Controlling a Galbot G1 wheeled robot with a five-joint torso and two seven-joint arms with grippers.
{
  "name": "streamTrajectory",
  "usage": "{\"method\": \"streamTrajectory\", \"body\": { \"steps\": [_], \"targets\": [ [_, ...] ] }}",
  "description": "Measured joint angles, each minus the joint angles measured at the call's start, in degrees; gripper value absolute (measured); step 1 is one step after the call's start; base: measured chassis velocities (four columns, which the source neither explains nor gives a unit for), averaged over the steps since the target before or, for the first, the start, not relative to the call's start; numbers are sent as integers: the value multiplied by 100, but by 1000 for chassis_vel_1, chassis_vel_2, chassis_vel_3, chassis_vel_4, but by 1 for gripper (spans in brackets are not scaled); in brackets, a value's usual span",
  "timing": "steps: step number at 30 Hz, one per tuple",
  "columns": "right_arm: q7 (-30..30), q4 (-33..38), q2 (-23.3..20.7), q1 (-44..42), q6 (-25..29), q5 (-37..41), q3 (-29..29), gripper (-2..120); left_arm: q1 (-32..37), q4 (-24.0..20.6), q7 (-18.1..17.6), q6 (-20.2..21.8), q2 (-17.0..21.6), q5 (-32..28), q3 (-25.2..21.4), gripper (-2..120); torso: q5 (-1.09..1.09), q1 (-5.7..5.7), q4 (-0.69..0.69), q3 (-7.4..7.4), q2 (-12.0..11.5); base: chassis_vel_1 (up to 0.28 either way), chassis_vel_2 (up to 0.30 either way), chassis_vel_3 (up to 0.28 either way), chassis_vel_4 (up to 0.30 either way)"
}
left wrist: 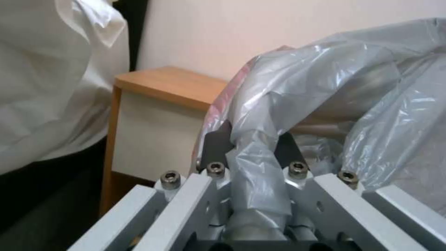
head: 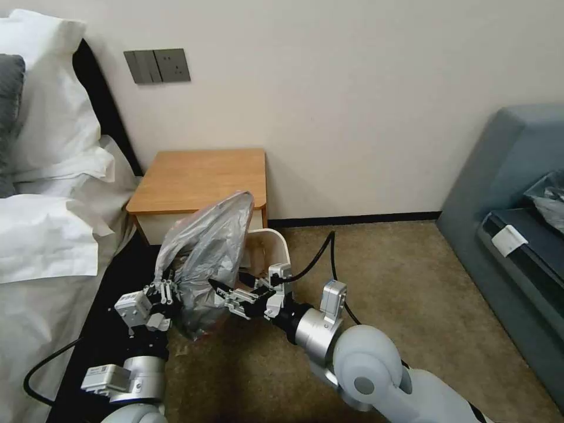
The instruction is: Pick up the garbage bag from the table and place it over the trash can.
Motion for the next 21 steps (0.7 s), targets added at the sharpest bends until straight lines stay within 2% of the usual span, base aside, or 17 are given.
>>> {"method": "streamTrajectory", "body": {
  "steps": [1,3,4,7,9,11,14,21],
  "targets": [
    [0,0,0,0,0,0,0,48,0,0,0,0,0,0,0,8,0,0,0,0,0,0,0,0,0],
    [-30,-23,1,0,18,-51,2,38,-4,10,-3,0,0,-23,-27,8,0,0,0,0,0,0,0,0,0],
    [-30,-23,1,0,18,-51,2,38,-4,10,-3,0,0,-23,-27,8,0,0,0,0,0,0,0,0,0],
    [-74,-53,2,-18,55,-136,4,20,-9,25,-10,0,0,-64,-76,8,0,0,0,0,0,0,0,0,0],
    [-82,-53,3,-20,57,-150,4,17,-8,26,-12,0,0,-65,-78,9,0,0,0,0,0,0,0,0,0],
    [-97,-59,15,-18,64,-186,-2,7,-8,26,-12,0,0,-66,-79,8,0,0,0,0,0,0,0,0,0],
    [-113,-73,21,-17,83,-241,-8,0,-8,26,-12,-3,0,-65,-80,8,0,0,0,0,0,0,0,0,0],
    [-139,18,-8,-87,164,-338,-4,0,-19,26,-19,-10,0,-67,-146,8,0,0,0,0,0,0,0,0,0]
  ]
}}
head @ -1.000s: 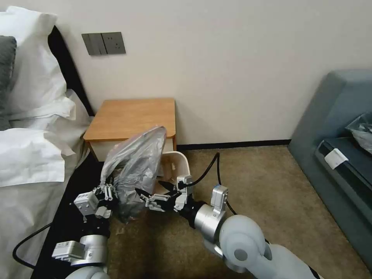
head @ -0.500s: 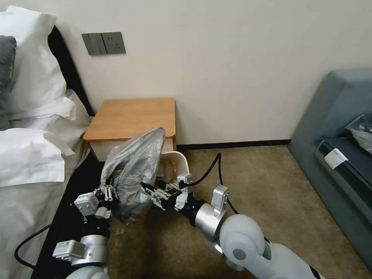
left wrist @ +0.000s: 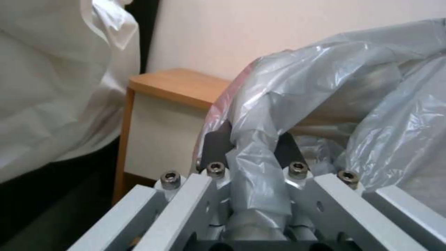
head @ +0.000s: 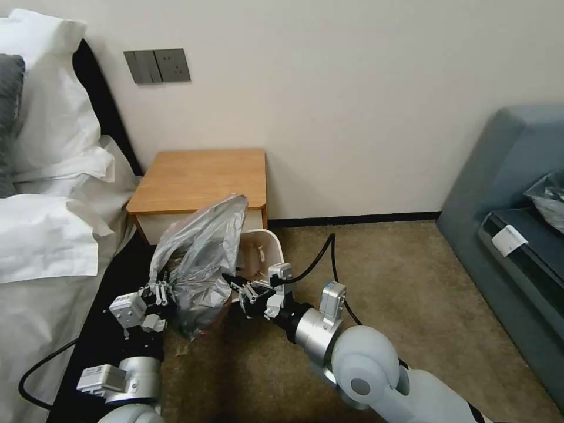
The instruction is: Pick up the garbage bag from the table and place it over the trash can.
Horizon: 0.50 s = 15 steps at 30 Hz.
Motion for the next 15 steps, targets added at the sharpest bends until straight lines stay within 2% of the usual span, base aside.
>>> {"method": "streamTrajectory", "body": {
  "steps": [15],
  "targets": [
    [105,665,-306,-703,116,-469,473,0,-33,-45,-10,-19,0,-138,-211,8,1,0,-1,0,0,0,0,0,0]
  ]
}}
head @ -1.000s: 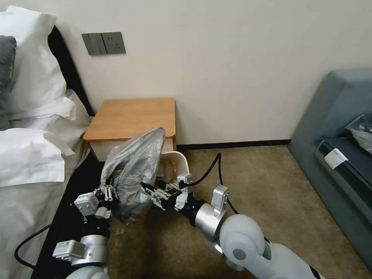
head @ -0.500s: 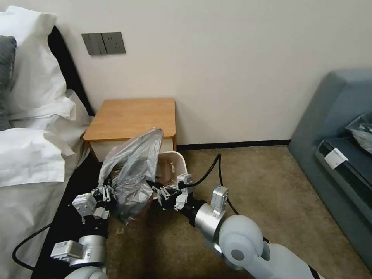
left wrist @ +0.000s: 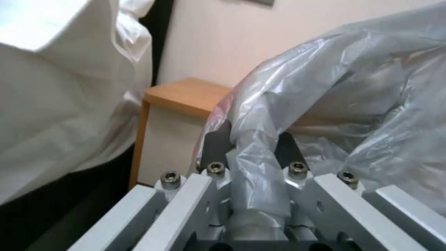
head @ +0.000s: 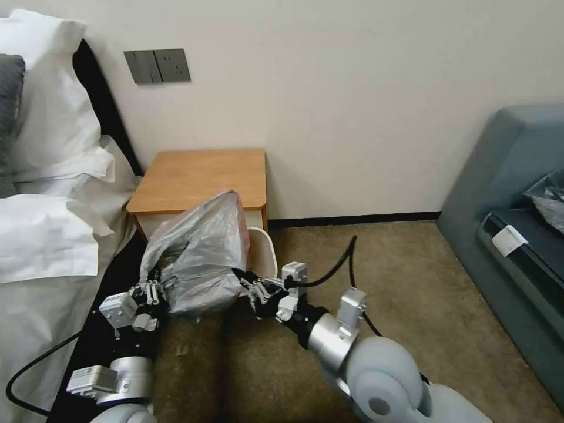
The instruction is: Pick up the garbage bag from the table and place it over the trash can.
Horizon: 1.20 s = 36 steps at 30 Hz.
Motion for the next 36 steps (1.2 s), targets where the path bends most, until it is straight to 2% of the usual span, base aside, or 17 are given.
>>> {"method": "streamTrajectory", "body": {
  "steps": [11,25,27,31,32,35,36],
  "targets": [
    [-212,332,-296,-957,110,-589,572,0,-18,-127,-51,16,0,-221,-172,8,0,0,1,0,0,0,0,0,0],
    [-606,-144,-225,-1204,383,-1404,843,0,65,-309,-62,34,0,-363,-211,8,0,0,1,0,0,0,0,0,0],
    [-729,-178,-231,-1272,484,-1638,912,3,61,-309,-75,33,0,-377,-236,8,0,0,1,0,0,0,0,0,0],
    [-1228,-86,-406,-1644,881,-2313,1247,23,41,-306,-107,32,0,-425,-289,8,0,0,1,0,0,0,0,0,0],
    [-1228,-86,-406,-1644,881,-2313,1247,23,41,-306,-107,32,0,-425,-289,8,0,0,1,0,0,0,0,0,0],
    [-1493,146,-563,-1923,1095,-2497,1489,38,29,-283,-117,41,0,-441,-307,8,-1,0,0,0,0,0,0,0,0],
    [-1493,146,-563,-1923,1095,-2497,1489,38,29,-283,-117,41,0,-441,-307,8,-1,0,0,0,0,0,0,0,0]
  ]
}}
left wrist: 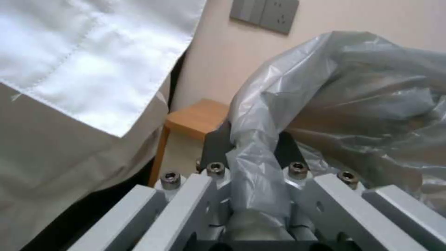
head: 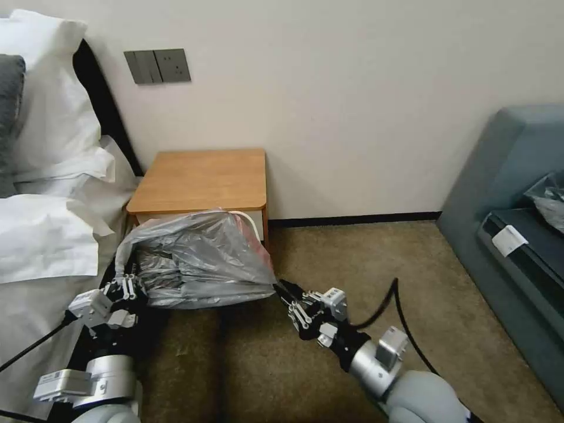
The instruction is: Pick up the garbage bag from the table and place it over the trash can.
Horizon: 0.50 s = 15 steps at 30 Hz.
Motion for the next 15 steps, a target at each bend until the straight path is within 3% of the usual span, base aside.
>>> {"method": "streamTrajectory", "body": {
  "steps": [3,5,7,15],
  "targets": [
    [-54,268,-25,9,128,104,187,48,2,10,2,-2,0,10,4,8,0,1,0,0,0,0,0,0,0],
    [44,355,2,398,-11,445,186,61,9,16,21,-14,0,65,36,8,1,0,0,0,0,0,0,0,0],
    [64,353,0,563,-80,548,173,65,9,17,27,-20,0,88,52,8,1,1,1,0,0,0,0,0,0],
    [89,-132,-265,1559,-227,827,-303,94,40,28,64,-37,0,291,204,8,1,0,1,0,0,0,0,0,0]
  ]
}}
